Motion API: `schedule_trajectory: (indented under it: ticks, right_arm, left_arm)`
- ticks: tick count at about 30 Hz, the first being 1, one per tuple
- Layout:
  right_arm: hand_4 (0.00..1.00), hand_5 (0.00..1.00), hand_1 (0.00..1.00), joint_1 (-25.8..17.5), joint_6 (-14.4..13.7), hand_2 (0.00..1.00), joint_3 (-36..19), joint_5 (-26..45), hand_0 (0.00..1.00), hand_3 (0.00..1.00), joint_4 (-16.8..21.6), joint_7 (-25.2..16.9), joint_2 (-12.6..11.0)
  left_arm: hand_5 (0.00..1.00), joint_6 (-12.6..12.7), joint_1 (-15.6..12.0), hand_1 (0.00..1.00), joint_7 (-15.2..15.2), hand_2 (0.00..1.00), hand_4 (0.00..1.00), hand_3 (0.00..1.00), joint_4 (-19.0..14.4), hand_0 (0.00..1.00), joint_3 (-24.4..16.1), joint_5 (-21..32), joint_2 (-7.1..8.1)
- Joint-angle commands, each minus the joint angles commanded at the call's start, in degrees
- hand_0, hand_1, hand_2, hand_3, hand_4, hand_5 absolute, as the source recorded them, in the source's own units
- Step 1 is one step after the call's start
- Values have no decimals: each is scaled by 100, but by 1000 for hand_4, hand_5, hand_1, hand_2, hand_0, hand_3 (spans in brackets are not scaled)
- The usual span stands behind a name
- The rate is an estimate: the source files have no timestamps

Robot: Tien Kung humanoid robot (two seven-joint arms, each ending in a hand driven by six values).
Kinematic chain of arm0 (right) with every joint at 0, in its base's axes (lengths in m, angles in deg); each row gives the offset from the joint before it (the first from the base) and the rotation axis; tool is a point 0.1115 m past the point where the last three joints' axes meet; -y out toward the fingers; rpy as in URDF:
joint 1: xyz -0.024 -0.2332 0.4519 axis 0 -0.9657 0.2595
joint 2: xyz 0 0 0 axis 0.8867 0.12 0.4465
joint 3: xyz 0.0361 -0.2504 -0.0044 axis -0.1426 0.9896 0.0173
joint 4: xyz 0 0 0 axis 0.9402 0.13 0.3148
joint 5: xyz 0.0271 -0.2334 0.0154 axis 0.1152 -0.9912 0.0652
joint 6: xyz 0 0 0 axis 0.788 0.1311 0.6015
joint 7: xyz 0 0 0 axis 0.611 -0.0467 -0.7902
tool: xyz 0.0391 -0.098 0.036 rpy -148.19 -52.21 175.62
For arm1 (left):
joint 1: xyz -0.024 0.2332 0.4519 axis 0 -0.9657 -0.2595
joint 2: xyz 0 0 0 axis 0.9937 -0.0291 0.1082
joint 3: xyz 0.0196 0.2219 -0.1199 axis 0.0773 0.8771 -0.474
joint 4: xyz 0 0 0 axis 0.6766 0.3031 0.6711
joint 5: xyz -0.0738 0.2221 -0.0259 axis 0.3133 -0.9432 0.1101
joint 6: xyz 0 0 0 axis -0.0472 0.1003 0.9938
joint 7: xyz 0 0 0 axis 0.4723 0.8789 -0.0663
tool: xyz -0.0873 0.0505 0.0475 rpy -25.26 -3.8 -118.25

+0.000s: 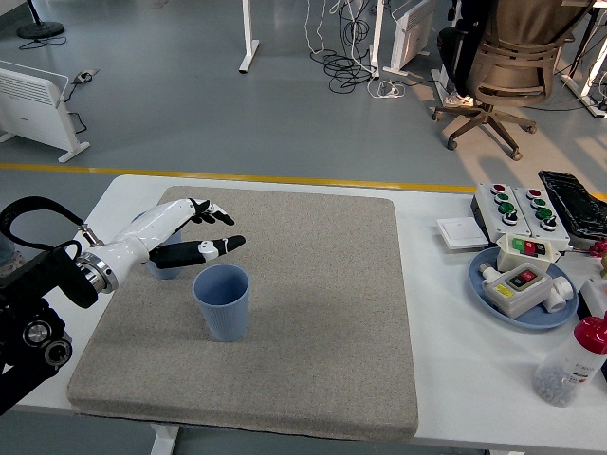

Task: Push cup pick cup insert cup

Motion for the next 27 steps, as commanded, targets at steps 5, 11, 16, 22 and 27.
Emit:
schedule_trajectory:
  ticks: [5, 11, 16, 22, 27]
  right_arm:
    - [100, 448, 602, -25, -20, 613, 2, -3, 667, 564, 9, 12, -8]
    - [100, 448, 603, -46, -46, 612, 6, -5, 667, 565, 18, 20, -14]
    - [100, 448, 603, -40, -64, 613, 12, 23, 667, 564, 18, 10, -25]
    - [101, 448, 602, -23, -73, 612, 31, 58, 667, 565, 18, -4, -29]
    - [101, 448, 602, -13, -83, 612, 54, 106, 667, 565, 17, -21, -32]
  left_arm:
    - [663, -1167, 423, 993, -156, 998, 998, 998, 94, 993, 327, -712, 57]
    - [605, -2138, 893, 998, -123, 998, 998, 998, 247, 998, 763, -837, 46]
    - [514, -2365, 1158, 968, -88, 998, 987, 998, 402, 940, 985, -771, 18]
    - [418, -2165, 1300, 892, 43, 985, 923, 998, 656, 831, 1105, -707, -86]
    - [300, -2092, 1367, 779, 107, 862, 805, 964, 743, 682, 1214, -721, -137]
